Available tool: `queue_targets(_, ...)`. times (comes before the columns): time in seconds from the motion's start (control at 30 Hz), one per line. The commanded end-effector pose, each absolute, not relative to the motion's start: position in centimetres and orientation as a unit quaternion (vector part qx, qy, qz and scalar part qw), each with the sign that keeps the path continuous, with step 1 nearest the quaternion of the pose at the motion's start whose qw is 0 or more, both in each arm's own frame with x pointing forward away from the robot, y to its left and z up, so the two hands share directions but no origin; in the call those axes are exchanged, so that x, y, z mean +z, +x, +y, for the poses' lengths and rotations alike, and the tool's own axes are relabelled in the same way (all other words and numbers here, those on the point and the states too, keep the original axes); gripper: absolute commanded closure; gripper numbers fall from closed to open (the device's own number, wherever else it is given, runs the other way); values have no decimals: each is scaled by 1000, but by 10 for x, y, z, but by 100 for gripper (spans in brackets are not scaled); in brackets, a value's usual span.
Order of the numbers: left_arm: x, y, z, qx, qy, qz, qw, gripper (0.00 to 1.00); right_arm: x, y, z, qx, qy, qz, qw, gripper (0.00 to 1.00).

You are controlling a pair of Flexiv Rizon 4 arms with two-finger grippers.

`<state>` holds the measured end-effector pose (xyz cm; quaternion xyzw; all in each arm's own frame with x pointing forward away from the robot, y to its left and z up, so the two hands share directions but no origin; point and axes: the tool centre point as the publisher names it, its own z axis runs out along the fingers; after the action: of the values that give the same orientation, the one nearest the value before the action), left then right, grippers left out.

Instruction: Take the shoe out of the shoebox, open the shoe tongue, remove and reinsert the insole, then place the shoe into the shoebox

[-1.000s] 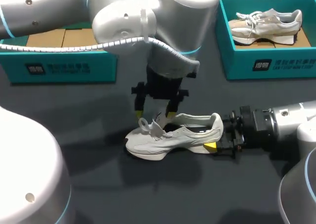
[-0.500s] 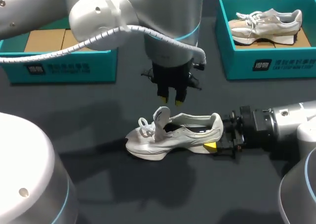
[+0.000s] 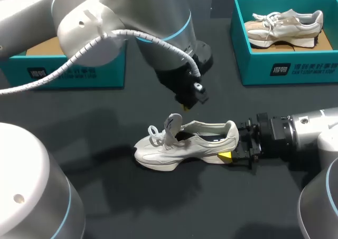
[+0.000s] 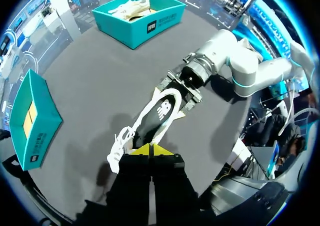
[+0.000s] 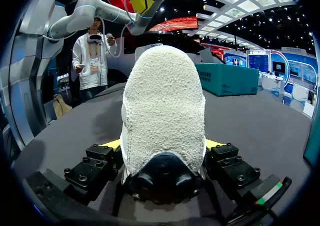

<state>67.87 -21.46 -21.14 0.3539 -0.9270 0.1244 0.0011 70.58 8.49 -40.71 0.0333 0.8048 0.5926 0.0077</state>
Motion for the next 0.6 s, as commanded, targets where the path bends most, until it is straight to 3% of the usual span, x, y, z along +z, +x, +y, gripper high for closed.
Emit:
queue_targets(0.03, -227, 695, -225, 142, 163, -970, 109, 100, -408, 704, 88, 591, 34, 806, 8, 100)
queue_targets(0.27, -227, 695, -225, 142, 163, -970, 109, 100, -408, 704, 88, 591, 34, 806, 8, 100)
queue_targets(0.6, -271, 687, -238, 127, 60, -986, 92, 100, -408, 704, 88, 591, 34, 806, 8, 100)
